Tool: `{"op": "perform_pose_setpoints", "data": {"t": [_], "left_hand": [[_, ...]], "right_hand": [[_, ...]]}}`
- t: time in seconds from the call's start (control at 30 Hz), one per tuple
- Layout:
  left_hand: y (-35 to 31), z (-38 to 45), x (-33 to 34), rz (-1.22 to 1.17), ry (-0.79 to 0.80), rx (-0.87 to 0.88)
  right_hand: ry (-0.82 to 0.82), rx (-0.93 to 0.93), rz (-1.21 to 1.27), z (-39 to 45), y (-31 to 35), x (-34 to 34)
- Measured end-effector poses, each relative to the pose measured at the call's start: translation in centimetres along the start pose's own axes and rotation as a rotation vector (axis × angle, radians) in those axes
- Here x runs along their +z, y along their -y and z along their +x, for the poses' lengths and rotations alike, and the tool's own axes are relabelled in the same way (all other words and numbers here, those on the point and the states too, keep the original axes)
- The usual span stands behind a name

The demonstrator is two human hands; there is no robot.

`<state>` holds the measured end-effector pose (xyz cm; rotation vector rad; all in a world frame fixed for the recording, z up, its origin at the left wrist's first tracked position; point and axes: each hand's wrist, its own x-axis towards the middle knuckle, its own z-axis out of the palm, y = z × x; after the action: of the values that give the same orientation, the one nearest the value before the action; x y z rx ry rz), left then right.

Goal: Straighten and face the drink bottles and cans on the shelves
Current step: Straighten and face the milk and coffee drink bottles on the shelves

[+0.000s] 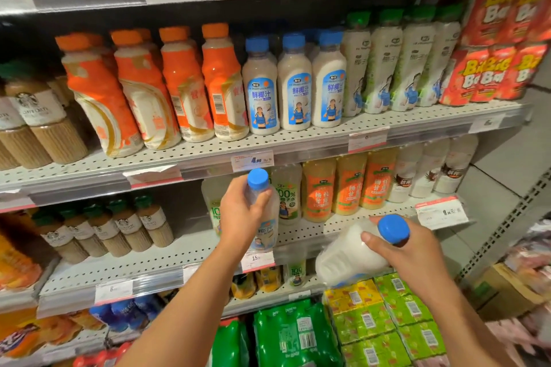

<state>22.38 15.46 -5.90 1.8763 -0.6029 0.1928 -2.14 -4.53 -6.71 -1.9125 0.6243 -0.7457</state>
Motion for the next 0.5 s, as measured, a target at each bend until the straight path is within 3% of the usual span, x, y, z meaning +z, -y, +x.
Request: {"op": "perform_pose_setpoints", "data": {"t": [0.13, 0.5], "left_hand": [[-0.5, 0.2, 0.1, 0.041, 0.032, 0.045], [-0.4, -4.5, -4.3, -0.095, -0.021, -0.046]], "right_hand": [[-0.013, 0.008, -0.018, -0.3, -0.2, -0.6], [0.051, 0.033, -0.042, 0.4, -0.6, -0.5]]}}
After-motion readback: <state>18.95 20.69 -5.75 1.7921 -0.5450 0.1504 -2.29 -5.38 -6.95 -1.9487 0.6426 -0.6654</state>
